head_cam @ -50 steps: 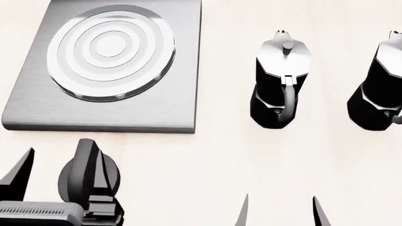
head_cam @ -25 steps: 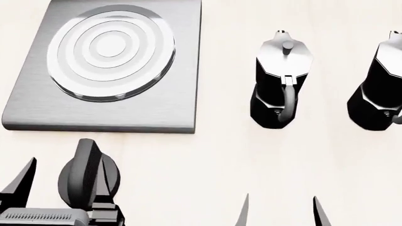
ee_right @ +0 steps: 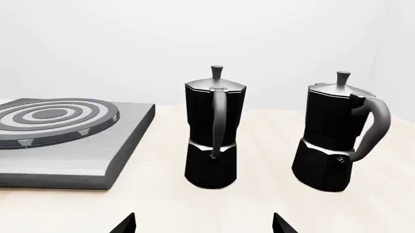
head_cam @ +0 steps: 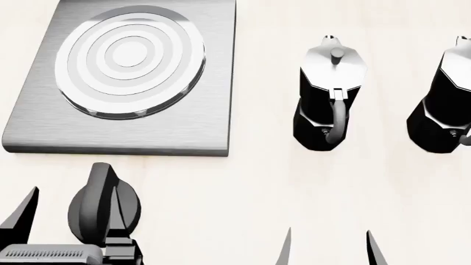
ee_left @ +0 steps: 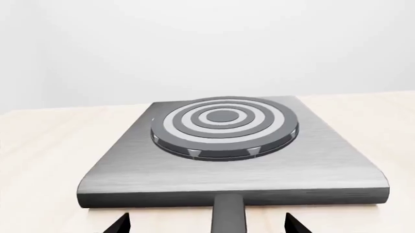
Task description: Turn off the stove.
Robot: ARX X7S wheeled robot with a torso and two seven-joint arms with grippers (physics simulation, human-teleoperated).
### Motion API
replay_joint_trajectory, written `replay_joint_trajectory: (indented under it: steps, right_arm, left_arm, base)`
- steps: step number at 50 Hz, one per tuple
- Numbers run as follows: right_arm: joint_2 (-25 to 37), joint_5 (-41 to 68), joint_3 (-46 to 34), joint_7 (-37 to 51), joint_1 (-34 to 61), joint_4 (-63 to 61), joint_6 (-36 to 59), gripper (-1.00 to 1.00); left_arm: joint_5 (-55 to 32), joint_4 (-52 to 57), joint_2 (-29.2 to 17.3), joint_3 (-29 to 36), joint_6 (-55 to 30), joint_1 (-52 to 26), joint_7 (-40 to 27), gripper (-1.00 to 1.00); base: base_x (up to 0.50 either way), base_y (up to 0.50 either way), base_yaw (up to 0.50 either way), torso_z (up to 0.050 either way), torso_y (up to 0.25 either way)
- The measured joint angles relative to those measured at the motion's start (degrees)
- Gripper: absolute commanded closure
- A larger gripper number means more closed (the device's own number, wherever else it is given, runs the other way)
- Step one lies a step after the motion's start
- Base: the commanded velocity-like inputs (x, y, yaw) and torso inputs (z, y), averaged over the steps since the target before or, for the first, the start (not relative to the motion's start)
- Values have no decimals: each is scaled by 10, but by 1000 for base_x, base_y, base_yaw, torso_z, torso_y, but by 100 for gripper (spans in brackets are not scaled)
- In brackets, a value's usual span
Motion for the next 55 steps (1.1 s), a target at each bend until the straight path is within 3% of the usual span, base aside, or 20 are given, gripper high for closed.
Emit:
replay_joint_trajectory:
  steps: [55]
  right_arm:
    - [7,5,-9,6,4,3,0,-100]
  left_arm:
    - [-8,-78,-3,0,28,-20,-16,-100]
  base:
    - [0,0,0,0,0]
